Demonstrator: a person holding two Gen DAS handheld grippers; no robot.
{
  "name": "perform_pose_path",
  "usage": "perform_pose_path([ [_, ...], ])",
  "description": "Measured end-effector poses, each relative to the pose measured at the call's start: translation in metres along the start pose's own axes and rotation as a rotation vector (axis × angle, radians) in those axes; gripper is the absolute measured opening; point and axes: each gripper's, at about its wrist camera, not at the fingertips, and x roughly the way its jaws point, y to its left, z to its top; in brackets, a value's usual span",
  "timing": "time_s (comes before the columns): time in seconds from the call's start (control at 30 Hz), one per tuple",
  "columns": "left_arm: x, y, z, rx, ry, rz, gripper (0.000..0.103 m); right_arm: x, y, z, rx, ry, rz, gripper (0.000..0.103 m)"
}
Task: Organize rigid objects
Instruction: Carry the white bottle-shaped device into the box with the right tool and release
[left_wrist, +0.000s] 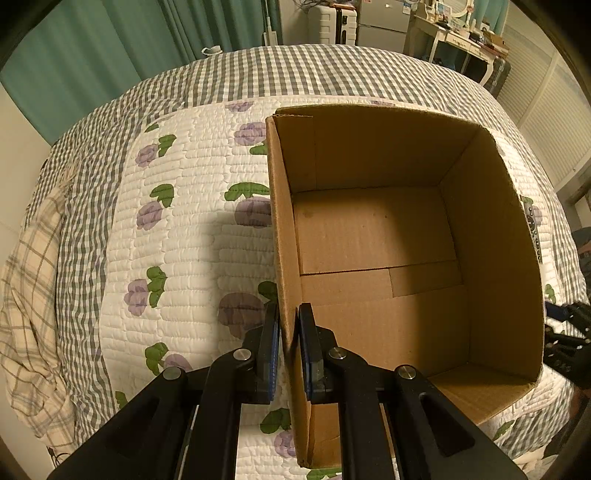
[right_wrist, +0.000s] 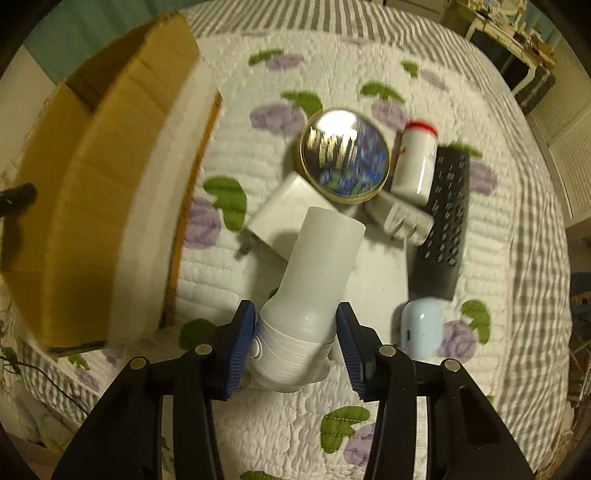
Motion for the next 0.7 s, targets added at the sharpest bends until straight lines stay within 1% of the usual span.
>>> perform_pose_path([
  [0.13,0.000,-0.001,0.001,-0.006,0.002,-0.001,0.010,-0.036,0.002,0.015,-0.019,-0.061,-0.009,0.045],
  [0.27,-0.001,0.000,0.001,-0.008,0.000,-0.003,0.010,-0.085,0.022,0.051,-0.075,-0.130,-0.030,0.045],
  [0.33,-0.001,-0.001,0.001,-0.009,-0.001,-0.003,0.010,-0.105,0.041,0.069,-0.117,-0.157,-0.045,0.045],
  [0.37,-0.001,-0.001,0.001,-0.008,-0.002,-0.003,0.010,-0.110,0.048,0.080,-0.150,-0.159,-0.063,0.045],
  [0.43,-0.001,-0.001,0.001,-0.004,-0.004,-0.004,0.010,-0.126,0.077,0.096,-0.241,-0.187,-0.117,0.045],
  [0.5,-0.003,0.000,0.000,-0.003,-0.006,-0.010,0.010,-0.137,0.099,0.105,-0.287,-0.198,-0.112,0.045],
  [0.6,-0.004,0.003,0.000,-0.022,-0.005,-0.033,0.010,-0.134,0.130,0.118,-0.324,-0.190,-0.068,0.045],
  [0.7,-0.007,0.004,0.001,-0.014,-0.030,-0.024,0.010,-0.110,0.158,0.123,-0.348,-0.155,-0.010,0.045],
])
